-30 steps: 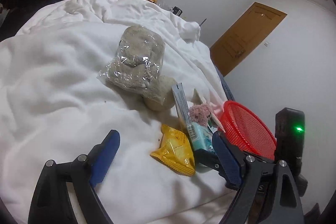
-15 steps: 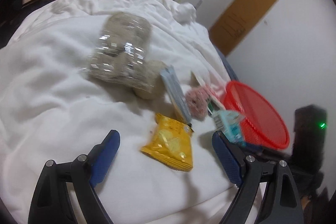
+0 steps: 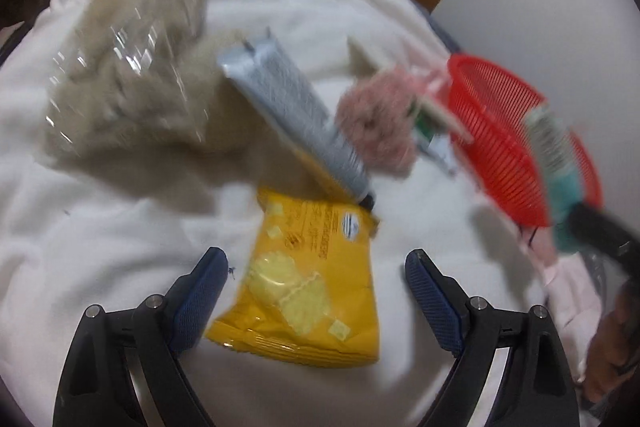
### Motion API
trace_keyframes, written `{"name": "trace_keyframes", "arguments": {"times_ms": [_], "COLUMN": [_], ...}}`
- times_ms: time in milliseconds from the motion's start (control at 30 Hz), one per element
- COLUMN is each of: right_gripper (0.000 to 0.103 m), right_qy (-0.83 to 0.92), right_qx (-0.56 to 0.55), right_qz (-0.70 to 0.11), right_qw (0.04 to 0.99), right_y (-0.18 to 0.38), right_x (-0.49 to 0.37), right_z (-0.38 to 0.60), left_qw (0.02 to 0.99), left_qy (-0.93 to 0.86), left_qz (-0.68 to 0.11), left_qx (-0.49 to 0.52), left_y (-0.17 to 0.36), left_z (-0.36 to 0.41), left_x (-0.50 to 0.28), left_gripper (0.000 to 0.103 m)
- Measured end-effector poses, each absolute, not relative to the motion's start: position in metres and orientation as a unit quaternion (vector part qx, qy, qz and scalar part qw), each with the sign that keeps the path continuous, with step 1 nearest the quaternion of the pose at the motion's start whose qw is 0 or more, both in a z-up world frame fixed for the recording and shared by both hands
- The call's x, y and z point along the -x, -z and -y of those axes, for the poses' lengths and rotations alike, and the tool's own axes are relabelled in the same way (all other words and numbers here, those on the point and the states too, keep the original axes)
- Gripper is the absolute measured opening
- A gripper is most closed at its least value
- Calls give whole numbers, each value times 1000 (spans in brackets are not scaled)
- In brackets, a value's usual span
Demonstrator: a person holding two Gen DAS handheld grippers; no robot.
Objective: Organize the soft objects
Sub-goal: 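Grasp the yellow cracker packet with the left gripper, then drop both packets into the basket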
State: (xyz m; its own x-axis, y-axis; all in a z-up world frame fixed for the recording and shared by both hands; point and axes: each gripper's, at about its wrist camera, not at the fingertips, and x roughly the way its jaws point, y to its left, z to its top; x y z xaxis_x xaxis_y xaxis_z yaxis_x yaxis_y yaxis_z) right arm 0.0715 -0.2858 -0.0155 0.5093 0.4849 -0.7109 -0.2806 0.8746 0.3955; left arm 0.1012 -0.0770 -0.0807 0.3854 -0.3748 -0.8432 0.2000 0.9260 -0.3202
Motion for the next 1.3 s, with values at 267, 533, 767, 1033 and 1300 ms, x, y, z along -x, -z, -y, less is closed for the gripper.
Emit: {"name": "trace_keyframes", "arguments": {"times_ms": [267,533,767,1033,1300], "right_gripper": [43,43,44,44,44], "right_qy": [-217,-204,-128,-61,-50], "right_qx": [-131,-135,-134,-137,-83], "right_qz": [-429,-407,-388,-426,-453], "right_qw": [867,880,903,892,886], "right_y": [3,-24,-28,6,22], "right_x": [-70,-67,-66,-85,-72], "right_z": [298,333,403,456,463], "left_qw": [863,873,883,868,829], "left_qy": [181,222,230,273,343], "left_qz": [-464,-415,-387,-398,-433], "left_qx": [85,127,131,117,87], "left_y": [66,43,16,-24,-46], "left_z": [69,55,58,105,234], "left_x": [-65,-54,-56,-74,-106], "left_gripper": [54,52,52,52,52]}}
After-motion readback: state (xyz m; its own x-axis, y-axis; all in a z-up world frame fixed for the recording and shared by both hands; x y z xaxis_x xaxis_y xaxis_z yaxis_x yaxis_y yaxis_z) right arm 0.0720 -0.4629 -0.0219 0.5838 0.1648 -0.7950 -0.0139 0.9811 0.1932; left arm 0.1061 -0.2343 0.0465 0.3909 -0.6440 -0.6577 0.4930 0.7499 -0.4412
